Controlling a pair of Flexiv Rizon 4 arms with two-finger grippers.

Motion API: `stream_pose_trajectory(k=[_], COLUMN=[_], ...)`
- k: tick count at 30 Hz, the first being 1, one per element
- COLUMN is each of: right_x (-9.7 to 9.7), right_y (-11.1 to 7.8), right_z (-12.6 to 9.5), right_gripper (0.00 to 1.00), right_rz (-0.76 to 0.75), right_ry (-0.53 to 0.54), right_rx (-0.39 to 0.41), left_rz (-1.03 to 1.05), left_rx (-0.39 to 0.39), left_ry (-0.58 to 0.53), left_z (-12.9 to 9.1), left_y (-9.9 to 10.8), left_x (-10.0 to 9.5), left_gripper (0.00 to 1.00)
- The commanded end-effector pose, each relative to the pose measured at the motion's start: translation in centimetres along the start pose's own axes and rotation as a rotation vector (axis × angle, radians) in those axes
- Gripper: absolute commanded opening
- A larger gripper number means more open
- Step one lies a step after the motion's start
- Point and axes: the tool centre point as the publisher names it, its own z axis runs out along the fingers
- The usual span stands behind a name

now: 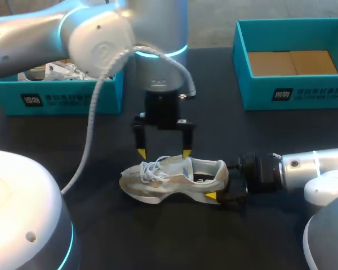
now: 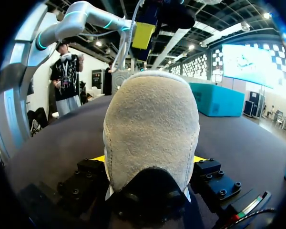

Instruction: Take the shoe out of the shoebox, open the shoe tongue, remove and reinsert the insole, then place the shoe into the shoebox

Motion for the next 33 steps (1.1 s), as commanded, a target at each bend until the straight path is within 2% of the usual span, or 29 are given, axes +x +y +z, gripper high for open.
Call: stream_pose_trajectory(k=[1, 5, 11, 18, 25, 33], right_x=[0.0, 0.0, 0.0, 0.0, 0.0, 0.0], right_y=[0.1, 0.1, 0.1, 0.1, 0.1, 0.1], right_z=[0.2, 0.2, 0.2, 0.2, 0.2, 0.2], right_gripper=[0.00, 0.00, 0.00, 0.00, 0.00, 0.00], right_rz=[0.001, 0.001, 0.001, 0.001, 0.001, 0.001], right_ry=[0.000, 0.000, 0.000, 0.000, 0.000, 0.000], right_rx=[0.006, 0.006, 0.006, 0.006, 0.006, 0.006], left_rz=[-0.001, -0.002, -0.004, -0.015, -0.041, -0.049], left_rx=[-0.018, -0.003, 0.082, 0.116, 0.133, 0.122], left_ry=[-0.029, -0.048, -0.106, -0.154, -0.201, -0.247], left_z=[0.0, 0.4, 1.4, 2.7, 3.8, 5.3], left_y=[-0.4, -0.5, -1.0, -1.5, -2.3, -2.5], left_x=[0.9, 1.4, 3.6, 4.7, 4.9, 4.2], left_gripper=[1.00, 1.00, 1.00, 1.00, 1.00, 1.00])
